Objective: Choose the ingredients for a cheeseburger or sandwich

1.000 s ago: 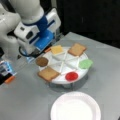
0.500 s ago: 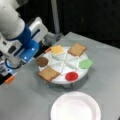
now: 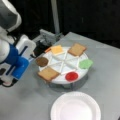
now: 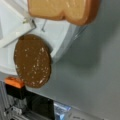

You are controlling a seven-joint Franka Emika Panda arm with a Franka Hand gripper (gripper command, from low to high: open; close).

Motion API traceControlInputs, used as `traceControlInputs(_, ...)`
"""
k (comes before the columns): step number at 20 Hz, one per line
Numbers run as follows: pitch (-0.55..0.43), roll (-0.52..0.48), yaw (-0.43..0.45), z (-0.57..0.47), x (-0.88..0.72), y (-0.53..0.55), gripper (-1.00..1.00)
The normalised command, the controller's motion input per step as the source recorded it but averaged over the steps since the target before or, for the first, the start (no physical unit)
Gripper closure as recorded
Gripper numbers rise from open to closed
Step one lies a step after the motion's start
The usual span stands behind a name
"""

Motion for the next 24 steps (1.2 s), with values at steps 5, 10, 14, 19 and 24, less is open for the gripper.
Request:
traceControlInputs(5,-0.112,0.292,-0.03,-0.37,0.15,-0.05,-1.0)
traceControlInputs(10,-0.103,0.302,-0.058,-0.23,0.18,-0.03,-1.0)
traceControlInputs(14,-0.1,0.267,-0.045,-0.13,0.19,-0.07,-1.0)
traceControlInputs(19,-0.072,0.191,0.014,-0.03,0.24,-0.14,-1.0)
traceControlInputs(24,-0.045,0.14,0.055,0.01,0.35,-0.13,-1.0)
